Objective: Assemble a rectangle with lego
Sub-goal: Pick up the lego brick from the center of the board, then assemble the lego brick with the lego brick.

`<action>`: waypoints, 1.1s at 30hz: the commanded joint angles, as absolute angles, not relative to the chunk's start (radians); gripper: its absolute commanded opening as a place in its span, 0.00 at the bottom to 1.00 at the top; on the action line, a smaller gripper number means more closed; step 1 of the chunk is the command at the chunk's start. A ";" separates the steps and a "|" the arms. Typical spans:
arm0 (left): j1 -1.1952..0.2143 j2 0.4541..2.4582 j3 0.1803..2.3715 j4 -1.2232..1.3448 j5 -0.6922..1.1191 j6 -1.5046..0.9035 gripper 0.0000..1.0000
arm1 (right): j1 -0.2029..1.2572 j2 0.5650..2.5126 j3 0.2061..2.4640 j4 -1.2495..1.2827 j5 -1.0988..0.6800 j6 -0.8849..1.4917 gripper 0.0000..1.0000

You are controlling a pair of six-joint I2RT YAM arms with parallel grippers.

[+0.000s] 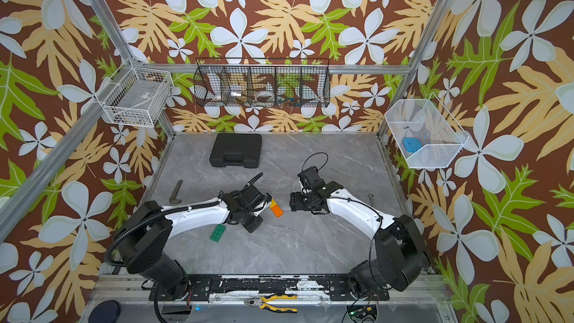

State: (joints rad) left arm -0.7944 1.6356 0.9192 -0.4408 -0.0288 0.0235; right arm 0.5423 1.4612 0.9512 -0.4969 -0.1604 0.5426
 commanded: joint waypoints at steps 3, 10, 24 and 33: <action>-0.796 1.624 0.925 -0.460 -0.039 0.000 0.23 | 0.542 1.468 0.956 -0.480 -0.163 0.545 0.74; -0.796 1.618 0.960 -0.476 -0.049 -0.006 0.17 | 0.539 1.480 0.950 -0.464 -0.160 0.550 0.74; -0.794 1.954 1.590 -0.740 0.034 0.059 0.00 | 0.380 1.488 0.953 -0.441 -0.218 0.532 0.72; -0.779 1.946 1.517 -0.619 0.038 0.053 0.00 | 0.322 1.535 0.950 -0.434 -0.250 0.498 0.70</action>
